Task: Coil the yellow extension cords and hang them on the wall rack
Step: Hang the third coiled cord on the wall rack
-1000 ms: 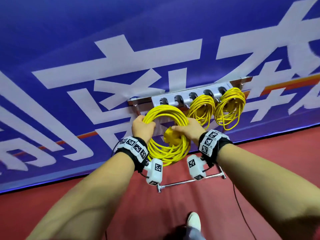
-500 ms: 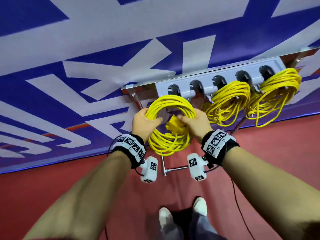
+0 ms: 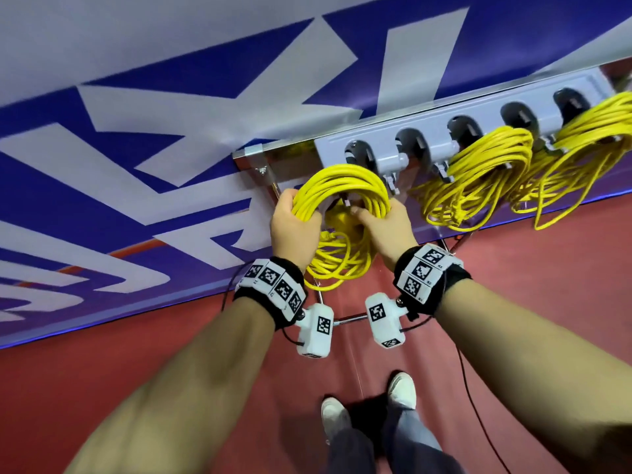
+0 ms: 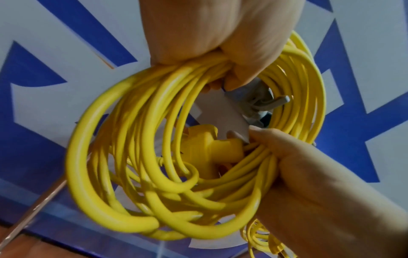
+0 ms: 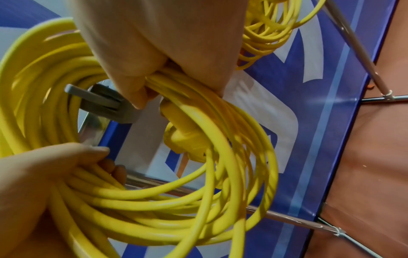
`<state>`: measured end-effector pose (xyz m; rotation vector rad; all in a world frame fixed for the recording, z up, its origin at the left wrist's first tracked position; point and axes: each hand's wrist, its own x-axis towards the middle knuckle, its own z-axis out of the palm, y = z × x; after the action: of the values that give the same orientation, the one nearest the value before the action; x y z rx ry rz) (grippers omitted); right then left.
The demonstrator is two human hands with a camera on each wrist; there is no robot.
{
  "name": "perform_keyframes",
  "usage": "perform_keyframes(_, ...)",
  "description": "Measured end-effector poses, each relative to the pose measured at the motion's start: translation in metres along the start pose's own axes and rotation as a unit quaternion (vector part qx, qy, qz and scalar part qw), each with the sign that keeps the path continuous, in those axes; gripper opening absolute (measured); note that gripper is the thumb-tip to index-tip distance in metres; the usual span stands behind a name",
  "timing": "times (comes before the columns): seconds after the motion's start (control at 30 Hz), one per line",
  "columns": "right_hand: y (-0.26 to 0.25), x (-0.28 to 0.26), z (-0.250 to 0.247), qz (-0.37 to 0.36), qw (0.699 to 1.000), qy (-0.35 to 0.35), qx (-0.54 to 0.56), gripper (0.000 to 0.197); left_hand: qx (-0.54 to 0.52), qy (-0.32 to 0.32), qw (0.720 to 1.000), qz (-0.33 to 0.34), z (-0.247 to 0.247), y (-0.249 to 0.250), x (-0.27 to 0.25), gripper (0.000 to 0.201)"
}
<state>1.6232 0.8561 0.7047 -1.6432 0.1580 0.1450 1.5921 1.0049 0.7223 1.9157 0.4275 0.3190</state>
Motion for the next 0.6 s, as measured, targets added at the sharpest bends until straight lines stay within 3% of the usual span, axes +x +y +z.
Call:
perform_keyframes(0.07, -0.002, 0.007, 0.006, 0.012, 1.0, 0.016, 0.002, 0.013, 0.002, 0.008, 1.0, 0.019, 0.004, 0.005, 0.007, 0.018)
perform_keyframes(0.17, 0.002, 0.015, 0.011, 0.045, 0.998, 0.046, 0.024, 0.041, 0.026, 0.007, 0.997, 0.066, 0.009, 0.013, 0.02, 0.021)
perform_keyframes(0.23, 0.003, 0.016, 0.014, 0.047, 0.997, 0.049, 0.034, 0.031, 0.042, 0.004, 0.995, 0.087, 0.01, 0.016, 0.028, 0.023)
perform_keyframes(0.3, 0.002, 0.016, 0.018, 0.035, 0.998, 0.045, 0.033, 0.006, 0.049, 0.002, 0.993, 0.107, 0.009, 0.019, 0.034, 0.025)
perform_keyframes(0.5, 0.005, 0.024, 0.022, 0.004, 0.999, 0.027, 0.022, 0.006, 0.047, 0.006, 0.993, 0.105, 0.009, 0.009, 0.041, 0.03)
perform_keyframes(0.6, 0.006, 0.03, 0.021, 0.006, 0.999, 0.034, -0.016, 0.023, 0.049, 0.006, 0.995, 0.091, 0.012, 0.001, 0.041, 0.035)
